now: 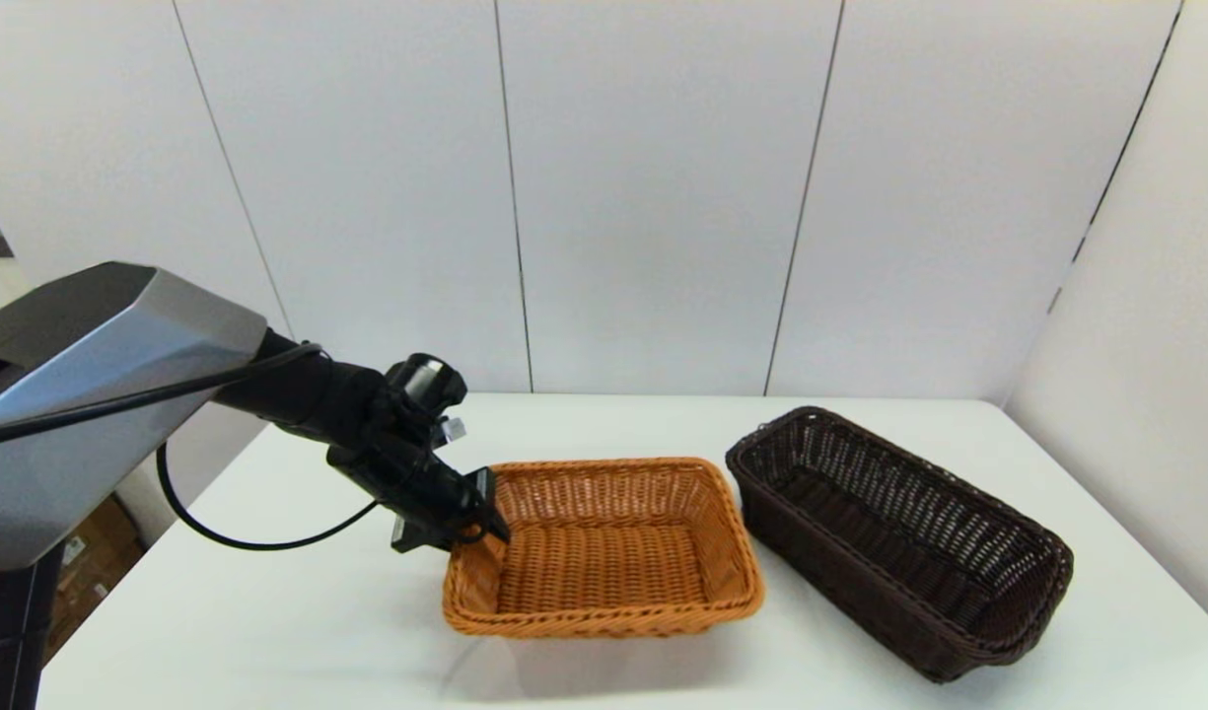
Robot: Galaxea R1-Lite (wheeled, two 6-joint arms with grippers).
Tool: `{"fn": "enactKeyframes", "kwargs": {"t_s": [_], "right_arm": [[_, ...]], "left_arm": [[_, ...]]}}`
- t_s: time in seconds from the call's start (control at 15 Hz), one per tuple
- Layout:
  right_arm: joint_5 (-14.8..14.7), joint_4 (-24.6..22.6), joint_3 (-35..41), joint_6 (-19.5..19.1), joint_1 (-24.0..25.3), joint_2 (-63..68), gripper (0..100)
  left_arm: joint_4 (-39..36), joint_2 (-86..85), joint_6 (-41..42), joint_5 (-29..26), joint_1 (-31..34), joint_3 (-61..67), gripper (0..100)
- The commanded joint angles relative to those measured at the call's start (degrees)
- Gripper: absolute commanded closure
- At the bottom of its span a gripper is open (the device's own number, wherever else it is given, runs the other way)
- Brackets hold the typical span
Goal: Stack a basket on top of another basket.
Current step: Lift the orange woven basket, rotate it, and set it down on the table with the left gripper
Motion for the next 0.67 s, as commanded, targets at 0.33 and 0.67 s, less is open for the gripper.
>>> {"fn": "enactKeyframes", "kwargs": {"t_s": [0.33,0.67], "right_arm": [[0.02,-0.01,0.09,-0.02,0.01,0.04,0],[0.02,-0.01,0.09,-0.02,0.01,0.04,0]], "left_arm": [[1.70,-3.96,-0.52,-0.06,0.09,0.31,0],[9.09,-20.05,-0.35,0.03,0.27,0.66,0]]}}
